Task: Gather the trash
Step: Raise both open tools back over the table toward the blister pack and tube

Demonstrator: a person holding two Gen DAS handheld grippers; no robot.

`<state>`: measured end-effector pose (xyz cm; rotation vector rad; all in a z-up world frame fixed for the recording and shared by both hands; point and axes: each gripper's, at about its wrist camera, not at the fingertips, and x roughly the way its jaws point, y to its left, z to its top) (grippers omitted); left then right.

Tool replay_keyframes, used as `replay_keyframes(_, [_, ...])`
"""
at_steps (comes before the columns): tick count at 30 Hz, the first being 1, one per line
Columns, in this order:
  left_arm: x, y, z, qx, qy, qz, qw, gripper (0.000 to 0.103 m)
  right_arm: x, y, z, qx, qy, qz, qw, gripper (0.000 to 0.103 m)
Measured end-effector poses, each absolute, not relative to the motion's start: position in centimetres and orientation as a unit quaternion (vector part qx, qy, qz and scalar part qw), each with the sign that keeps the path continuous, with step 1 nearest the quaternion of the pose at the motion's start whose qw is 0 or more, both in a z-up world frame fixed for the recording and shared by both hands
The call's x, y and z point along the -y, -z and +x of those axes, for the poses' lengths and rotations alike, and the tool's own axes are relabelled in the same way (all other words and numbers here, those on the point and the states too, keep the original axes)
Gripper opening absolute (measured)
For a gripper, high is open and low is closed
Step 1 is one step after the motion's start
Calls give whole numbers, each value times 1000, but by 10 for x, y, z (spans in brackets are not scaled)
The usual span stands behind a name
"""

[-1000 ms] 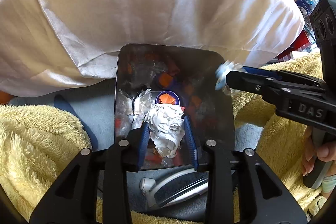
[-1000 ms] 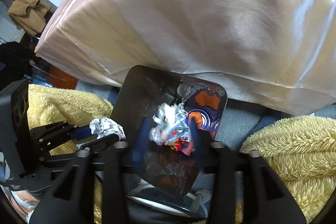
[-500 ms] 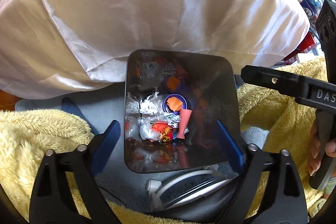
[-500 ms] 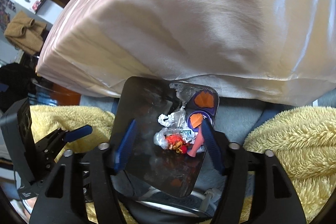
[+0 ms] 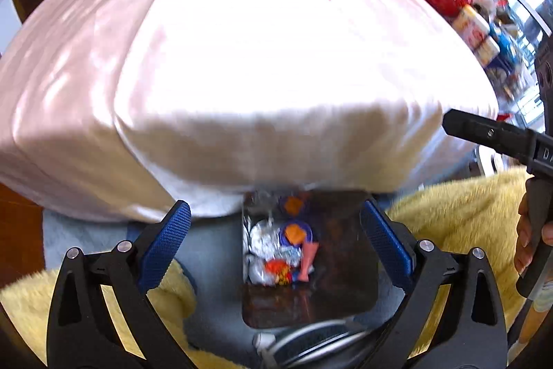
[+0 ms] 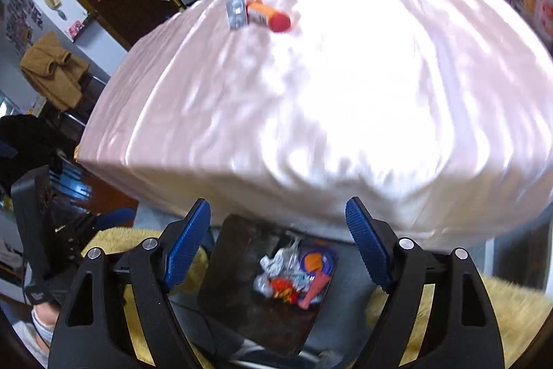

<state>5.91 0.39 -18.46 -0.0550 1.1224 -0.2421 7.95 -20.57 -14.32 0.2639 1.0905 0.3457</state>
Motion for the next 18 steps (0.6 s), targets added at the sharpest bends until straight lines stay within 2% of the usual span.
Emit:
replay_keyframes(9, [-7, 150, 131, -511, 109, -15, 852, 93, 201, 117, 148, -499, -156, 79, 849, 81])
replay_keyframes(18, [-8, 156, 202, -529, 107, -35, 841, 93, 188, 116, 220, -498, -163, 75, 848, 81])
